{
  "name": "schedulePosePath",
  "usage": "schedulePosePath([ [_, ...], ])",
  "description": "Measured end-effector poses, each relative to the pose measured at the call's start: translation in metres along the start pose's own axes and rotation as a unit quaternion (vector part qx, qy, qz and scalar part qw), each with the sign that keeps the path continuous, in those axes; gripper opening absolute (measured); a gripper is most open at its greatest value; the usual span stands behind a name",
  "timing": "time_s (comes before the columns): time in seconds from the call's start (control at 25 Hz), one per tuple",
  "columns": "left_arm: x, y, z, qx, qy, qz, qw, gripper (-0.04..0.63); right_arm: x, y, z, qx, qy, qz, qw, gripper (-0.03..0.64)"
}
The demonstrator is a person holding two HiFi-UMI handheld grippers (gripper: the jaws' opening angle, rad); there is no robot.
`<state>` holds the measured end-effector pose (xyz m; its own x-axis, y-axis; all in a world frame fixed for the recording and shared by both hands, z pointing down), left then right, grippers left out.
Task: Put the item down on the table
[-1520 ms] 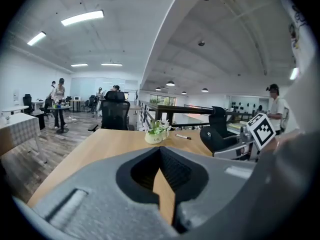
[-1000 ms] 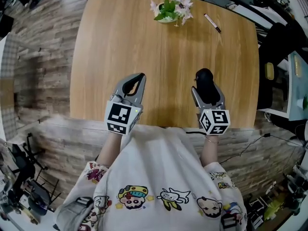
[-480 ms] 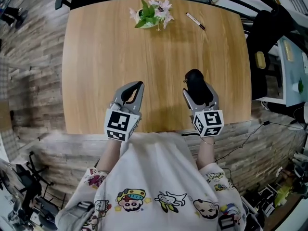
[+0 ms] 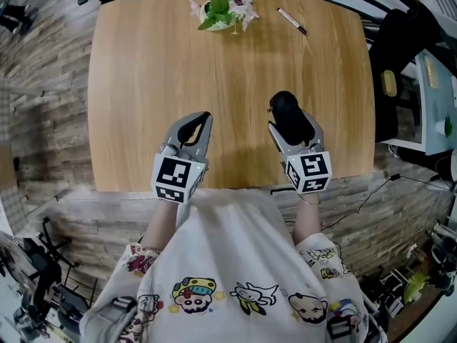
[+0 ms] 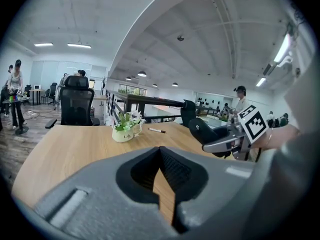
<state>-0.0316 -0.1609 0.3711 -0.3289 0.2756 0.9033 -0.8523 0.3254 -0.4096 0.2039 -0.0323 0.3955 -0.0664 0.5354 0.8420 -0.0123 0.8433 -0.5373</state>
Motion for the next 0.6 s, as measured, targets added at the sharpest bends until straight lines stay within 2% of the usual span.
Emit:
schedulePosePath([
  [0.6, 0.015, -0.019, 0.01, 0.016, 0.007, 0.027, 0.9995, 0.0, 0.012, -0.065, 0.025, -0.07, 0.083, 0.072, 0.991, 0.358],
])
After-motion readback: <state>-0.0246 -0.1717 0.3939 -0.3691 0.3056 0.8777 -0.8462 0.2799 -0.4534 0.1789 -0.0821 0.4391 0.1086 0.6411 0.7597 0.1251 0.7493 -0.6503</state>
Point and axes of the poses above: the fingertips, and each gripper's own axes: y backward along the fingers, z to its left, x out of its underside, the point moved 9 cm from there along y, backward along the fingers, and after that the axes turned 3 degrees about -y, right-handed, at the moved point
